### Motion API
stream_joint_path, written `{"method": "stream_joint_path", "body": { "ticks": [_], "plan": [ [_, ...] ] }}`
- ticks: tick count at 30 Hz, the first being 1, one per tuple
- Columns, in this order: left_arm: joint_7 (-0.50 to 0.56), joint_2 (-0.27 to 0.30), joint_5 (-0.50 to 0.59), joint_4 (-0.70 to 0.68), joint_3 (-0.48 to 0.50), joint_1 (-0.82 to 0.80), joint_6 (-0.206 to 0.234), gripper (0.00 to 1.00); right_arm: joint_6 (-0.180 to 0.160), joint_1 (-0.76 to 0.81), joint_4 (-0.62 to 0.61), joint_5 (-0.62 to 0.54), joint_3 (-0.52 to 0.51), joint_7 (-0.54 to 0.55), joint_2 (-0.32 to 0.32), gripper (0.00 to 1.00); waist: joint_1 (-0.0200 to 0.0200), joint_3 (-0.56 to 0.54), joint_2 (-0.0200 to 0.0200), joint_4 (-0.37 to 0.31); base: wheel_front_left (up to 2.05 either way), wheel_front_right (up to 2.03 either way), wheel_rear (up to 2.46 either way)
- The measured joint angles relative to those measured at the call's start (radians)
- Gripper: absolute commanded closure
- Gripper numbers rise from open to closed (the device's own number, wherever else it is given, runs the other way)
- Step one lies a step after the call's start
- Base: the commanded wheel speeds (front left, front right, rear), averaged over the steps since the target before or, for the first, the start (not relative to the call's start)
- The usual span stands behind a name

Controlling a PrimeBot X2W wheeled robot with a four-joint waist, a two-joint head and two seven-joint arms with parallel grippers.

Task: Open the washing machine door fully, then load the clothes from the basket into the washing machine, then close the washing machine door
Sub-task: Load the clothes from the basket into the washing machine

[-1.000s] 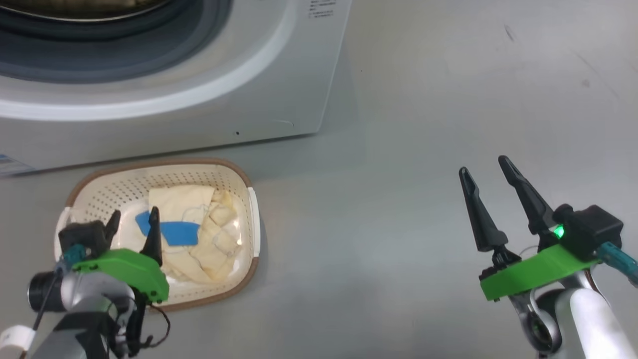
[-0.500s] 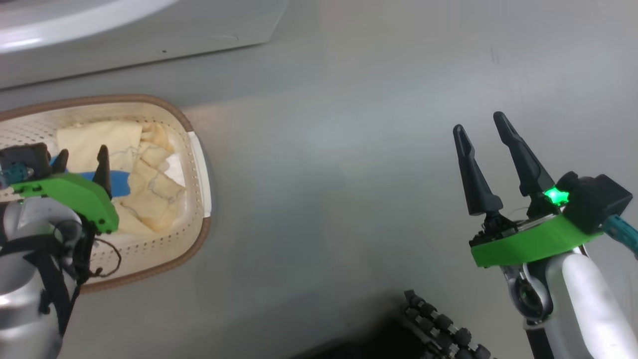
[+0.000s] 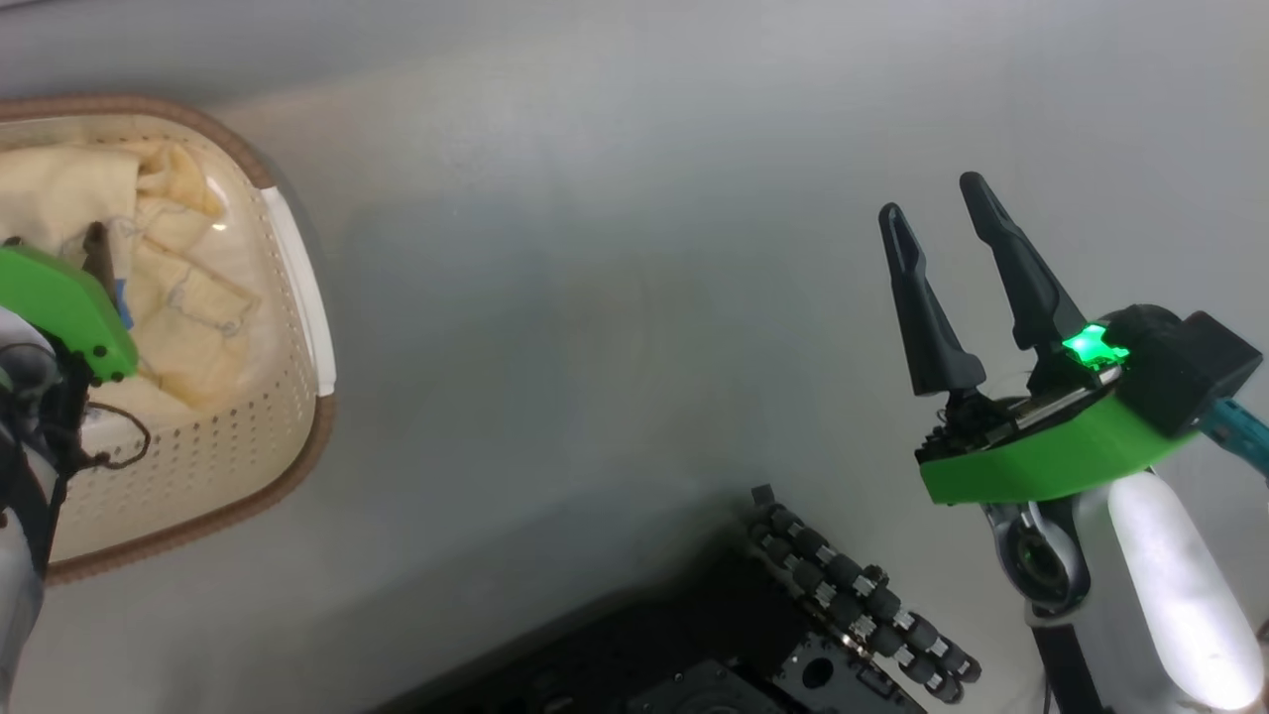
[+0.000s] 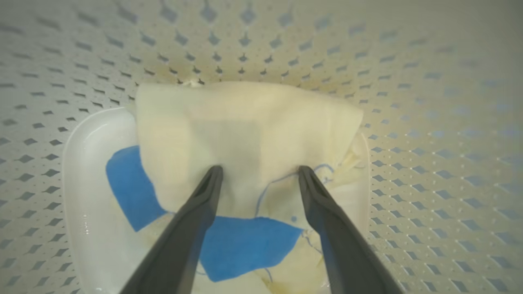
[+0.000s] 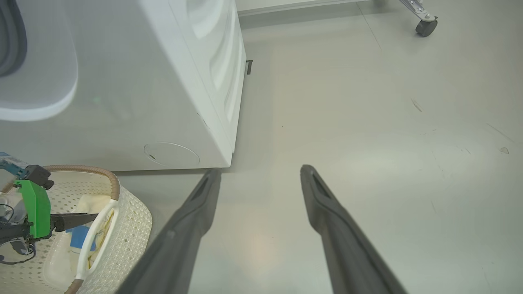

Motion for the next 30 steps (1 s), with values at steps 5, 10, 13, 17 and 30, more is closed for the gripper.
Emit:
{"method": "stream_joint_path", "body": {
  "ticks": [5,10,13,17,30],
  "plan": [
    [0.045,-0.008,-0.009,0.055,-0.018,-0.041,-0.005,0.0,0.0,0.002,-0.02,0.0,-0.007,0.0,0.0,0.0,0.0,0.039,0.0,-0.003,0.0,0.0,0.0],
    [0.07,-0.023,-0.014,0.108,-0.028,-0.07,-0.007,0.0,0.0,0.011,-0.039,0.0,-0.019,0.0,0.0,0.0,-0.0003,0.046,0.0,0.004,0.0,0.0,0.0],
    [0.078,-0.036,-0.018,0.137,-0.03,-0.084,-0.006,0.0,0.0,0.027,-0.045,0.0,-0.021,0.0,0.0,0.0,-0.0002,0.045,0.0,0.005,0.0,0.0,0.0],
    [0.082,-0.049,-0.019,0.165,-0.032,-0.086,0.002,1.0,0.0,0.044,-0.051,0.0,-0.025,0.0,0.0,0.0,-0.0002,0.038,0.0,0.004,0.0,0.0,0.0],
    [-0.036,-0.039,-0.025,0.184,-0.036,-0.083,0.001,1.0,0.0,0.021,-0.051,0.0,-0.026,0.0,0.0,0.0,-0.0002,0.022,0.0001,0.005,0.0,0.0,0.0]
  ]
}}
